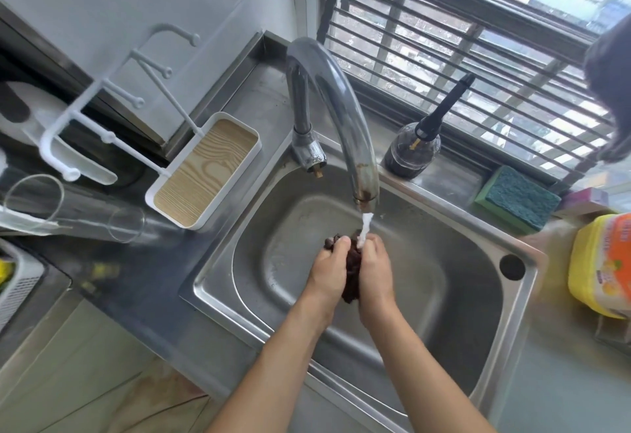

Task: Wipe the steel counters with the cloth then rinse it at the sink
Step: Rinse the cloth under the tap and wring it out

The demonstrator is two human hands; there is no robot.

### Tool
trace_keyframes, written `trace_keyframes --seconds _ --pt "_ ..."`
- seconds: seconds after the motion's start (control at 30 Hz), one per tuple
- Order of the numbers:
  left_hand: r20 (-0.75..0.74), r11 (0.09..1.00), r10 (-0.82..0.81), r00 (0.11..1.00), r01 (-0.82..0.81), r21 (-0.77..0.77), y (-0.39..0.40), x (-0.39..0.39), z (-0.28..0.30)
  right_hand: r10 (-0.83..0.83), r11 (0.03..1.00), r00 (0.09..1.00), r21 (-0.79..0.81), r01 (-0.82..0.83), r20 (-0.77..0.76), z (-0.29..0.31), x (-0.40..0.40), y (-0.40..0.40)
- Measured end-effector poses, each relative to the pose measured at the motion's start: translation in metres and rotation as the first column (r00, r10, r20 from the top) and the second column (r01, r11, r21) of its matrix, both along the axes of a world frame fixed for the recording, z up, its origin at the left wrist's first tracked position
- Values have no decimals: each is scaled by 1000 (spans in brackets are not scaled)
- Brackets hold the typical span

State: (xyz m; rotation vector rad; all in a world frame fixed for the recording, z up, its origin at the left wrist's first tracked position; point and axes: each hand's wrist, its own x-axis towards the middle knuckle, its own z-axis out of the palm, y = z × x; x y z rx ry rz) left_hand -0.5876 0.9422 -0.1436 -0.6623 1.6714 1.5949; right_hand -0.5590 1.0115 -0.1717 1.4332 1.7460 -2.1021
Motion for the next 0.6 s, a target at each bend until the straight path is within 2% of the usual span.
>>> trace_keyframes --seconds 0.07,0.1,0.17,0.2,0.23,0.3,0.43,0.5,0.6 --pt "-28 991 -64 998 60 -118 1 -8 -3 40 957 998 -284 -53 -54 -2 9 -7" --pt "-33 965 -153 988 143 -219 1 -11 -4 25 929 997 -368 -48 -68 3 13 -8" --pt "-75 870 -332 940 275 -408 0 -16 2 -39 912 996 -410 1 -84 13 16 -4" --pt "-120 859 -353 928 270 -436 -1 -20 8 -64 909 993 -416 15 -103 18 16 -1" --pt "-185 884 -325 927 228 -409 -2 -24 9 -70 909 990 -416 13 -123 21 15 3" --pt "-302 967 -170 938 100 -233 -3 -33 12 -72 904 982 -428 -10 -174 30 13 9" --pt "-367 993 48 929 -84 -83 1 -57 28 -20 939 986 -341 -38 -165 43 4 15" --pt "-300 979 184 936 -200 -24 7 -73 33 -2 956 990 -292 -41 -144 45 3 15" --pt "-148 943 318 936 -329 -52 14 -87 32 0 966 990 -255 -36 -140 48 0 11"
